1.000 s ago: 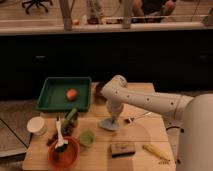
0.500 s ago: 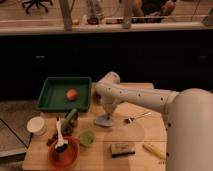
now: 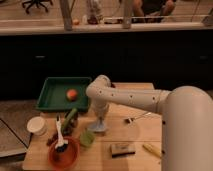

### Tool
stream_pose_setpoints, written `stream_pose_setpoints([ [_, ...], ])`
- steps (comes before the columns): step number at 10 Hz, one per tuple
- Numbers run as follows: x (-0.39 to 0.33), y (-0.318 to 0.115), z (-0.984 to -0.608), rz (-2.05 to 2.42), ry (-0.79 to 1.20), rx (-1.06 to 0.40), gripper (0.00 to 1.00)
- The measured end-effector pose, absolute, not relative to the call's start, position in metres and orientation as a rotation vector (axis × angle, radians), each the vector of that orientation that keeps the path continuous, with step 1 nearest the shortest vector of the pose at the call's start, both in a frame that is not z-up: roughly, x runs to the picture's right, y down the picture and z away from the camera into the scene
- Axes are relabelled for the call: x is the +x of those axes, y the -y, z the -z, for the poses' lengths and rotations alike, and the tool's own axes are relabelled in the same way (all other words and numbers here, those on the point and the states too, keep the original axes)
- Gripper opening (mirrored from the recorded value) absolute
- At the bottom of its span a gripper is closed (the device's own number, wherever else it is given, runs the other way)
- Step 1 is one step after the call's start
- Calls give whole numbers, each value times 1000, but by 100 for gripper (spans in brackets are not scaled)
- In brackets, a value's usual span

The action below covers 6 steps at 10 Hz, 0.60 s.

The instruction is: Wipe table surface with towel

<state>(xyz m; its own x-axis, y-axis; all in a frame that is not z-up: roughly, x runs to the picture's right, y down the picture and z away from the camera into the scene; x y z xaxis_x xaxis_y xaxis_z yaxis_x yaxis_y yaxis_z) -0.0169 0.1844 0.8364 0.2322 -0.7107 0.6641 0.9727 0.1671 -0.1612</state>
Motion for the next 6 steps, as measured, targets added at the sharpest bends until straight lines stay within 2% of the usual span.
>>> stream_pose_setpoints([
  [3, 14, -195, -829, 1262, 502, -657, 0],
  [6, 62, -183, -836, 1190, 443, -668, 0],
])
